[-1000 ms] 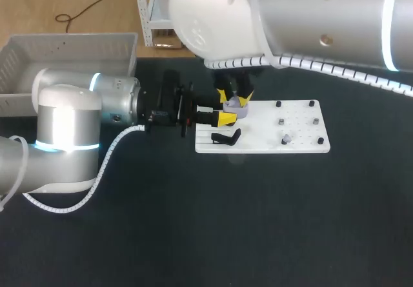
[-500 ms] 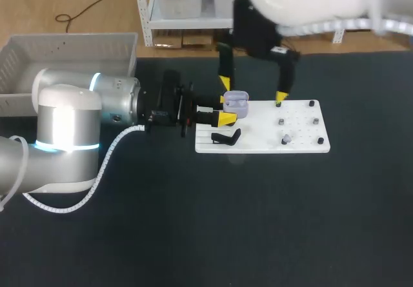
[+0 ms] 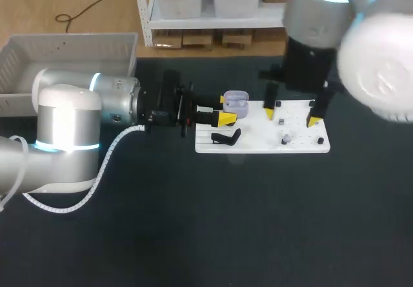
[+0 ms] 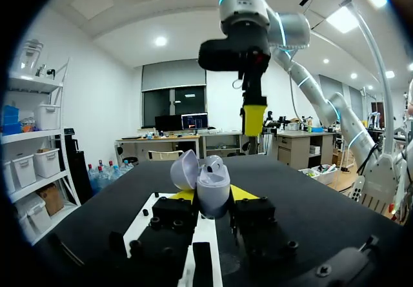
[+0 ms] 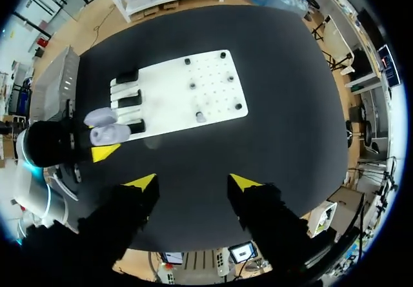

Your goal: Pick up each earbud case from the left stands, insert the matching earbuds, close the lid, and place the case in the box.

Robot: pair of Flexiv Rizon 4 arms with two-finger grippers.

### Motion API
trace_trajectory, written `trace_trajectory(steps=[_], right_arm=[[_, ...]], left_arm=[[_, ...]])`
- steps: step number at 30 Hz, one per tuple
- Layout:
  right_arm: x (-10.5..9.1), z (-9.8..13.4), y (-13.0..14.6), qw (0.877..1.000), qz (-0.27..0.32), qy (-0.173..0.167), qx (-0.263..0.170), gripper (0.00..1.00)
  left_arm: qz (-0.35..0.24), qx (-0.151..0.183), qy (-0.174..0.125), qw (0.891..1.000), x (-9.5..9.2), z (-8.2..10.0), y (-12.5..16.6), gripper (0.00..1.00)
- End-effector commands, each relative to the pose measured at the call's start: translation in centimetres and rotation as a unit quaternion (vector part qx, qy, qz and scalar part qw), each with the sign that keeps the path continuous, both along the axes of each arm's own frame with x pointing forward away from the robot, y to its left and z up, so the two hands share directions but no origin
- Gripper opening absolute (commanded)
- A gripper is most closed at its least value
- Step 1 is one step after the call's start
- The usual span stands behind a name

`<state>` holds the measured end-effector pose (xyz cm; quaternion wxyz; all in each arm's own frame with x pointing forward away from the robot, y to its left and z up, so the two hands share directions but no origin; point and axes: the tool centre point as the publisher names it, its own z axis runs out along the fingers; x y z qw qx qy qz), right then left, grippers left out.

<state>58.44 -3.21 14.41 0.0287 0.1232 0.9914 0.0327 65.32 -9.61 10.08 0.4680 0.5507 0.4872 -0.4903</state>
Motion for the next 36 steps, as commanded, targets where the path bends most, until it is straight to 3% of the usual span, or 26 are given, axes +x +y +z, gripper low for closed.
trace_trajectory(steps=[1,4,9,12,16,27,36], right_arm=[[0.2,-2.3,-1.0,0.994,0.004,-0.046,0.102,0.60],[0.7,-3.3,-1.0,0.995,0.004,-0.046,0.094,0.49],[1.6,-5.2,-1.4,0.995,-0.015,-0.047,0.081,0.56],[2.1,-6.2,-1.4,0.996,-0.023,-0.056,0.064,0.50],[2.8,-7.4,-1.2,0.997,-0.031,-0.059,0.042,0.52],[4.3,-9.8,-1.4,0.995,-0.070,-0.071,0.025,0.40],[5.3,-10.9,-1.6,0.992,-0.092,-0.080,0.022,0.44]], left_arm=[[0.003,-0.001,-0.002,1.000,-0.1,-0.1,0.0,0.00],[0.003,-0.001,-0.002,1.000,-0.1,-0.1,0.0,0.00],[0.003,-0.001,-0.002,1.000,-0.1,-0.1,0.0,0.00],[0.003,-0.001,-0.002,1.000,-0.1,-0.1,0.0,0.00],[0.003,-0.001,-0.002,1.000,-0.1,-0.1,0.0,0.00],[0.003,-0.001,-0.002,1.000,-0.1,-0.1,0.0,0.00],[0.003,-0.001,-0.002,1.000,-0.1,-0.1,0.0,0.00]])
